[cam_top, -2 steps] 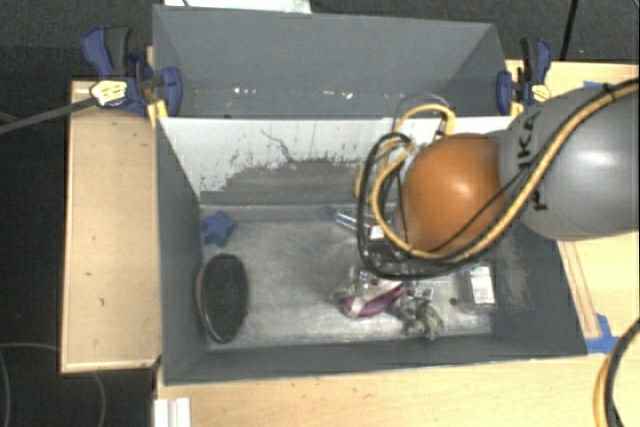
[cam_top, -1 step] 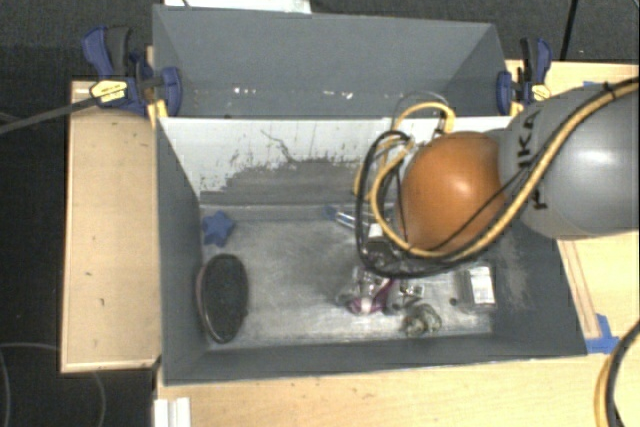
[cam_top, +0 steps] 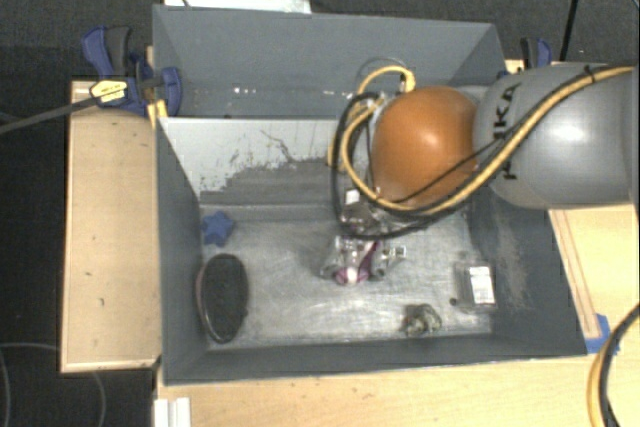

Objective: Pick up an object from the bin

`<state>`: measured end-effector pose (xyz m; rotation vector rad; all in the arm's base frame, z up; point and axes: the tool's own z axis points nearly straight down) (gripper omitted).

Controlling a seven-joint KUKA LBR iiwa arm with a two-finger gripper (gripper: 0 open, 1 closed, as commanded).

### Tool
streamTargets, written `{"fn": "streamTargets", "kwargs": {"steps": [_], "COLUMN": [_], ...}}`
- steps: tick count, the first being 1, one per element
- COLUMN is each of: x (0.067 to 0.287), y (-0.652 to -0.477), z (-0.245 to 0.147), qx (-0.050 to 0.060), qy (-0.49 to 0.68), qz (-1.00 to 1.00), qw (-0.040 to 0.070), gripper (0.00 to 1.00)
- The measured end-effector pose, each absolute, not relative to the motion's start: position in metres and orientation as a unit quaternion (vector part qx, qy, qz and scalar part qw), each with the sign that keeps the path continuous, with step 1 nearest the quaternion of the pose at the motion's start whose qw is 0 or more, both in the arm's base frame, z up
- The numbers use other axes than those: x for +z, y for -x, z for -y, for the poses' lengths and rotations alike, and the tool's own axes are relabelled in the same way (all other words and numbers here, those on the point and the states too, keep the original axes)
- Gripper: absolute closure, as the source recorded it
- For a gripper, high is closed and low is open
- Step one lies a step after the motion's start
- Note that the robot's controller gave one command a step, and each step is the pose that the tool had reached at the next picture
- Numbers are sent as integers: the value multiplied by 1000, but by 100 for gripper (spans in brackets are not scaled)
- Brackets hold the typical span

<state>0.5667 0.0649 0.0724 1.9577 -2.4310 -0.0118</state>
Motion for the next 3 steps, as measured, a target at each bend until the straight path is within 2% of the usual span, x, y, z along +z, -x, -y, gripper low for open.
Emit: {"fn": "streamTargets", "kwargs": {"steps": [1, 2, 3], "x": [292, 202, 204], "y": [-552, -527, -528], "z": [-65, -130, -128], "qx": [3, -2, -1], "qy": [-634, -506, -504], "qz": [774, 862, 864], "qw": [-5, 1, -1], "gripper": [100, 100, 0]}}
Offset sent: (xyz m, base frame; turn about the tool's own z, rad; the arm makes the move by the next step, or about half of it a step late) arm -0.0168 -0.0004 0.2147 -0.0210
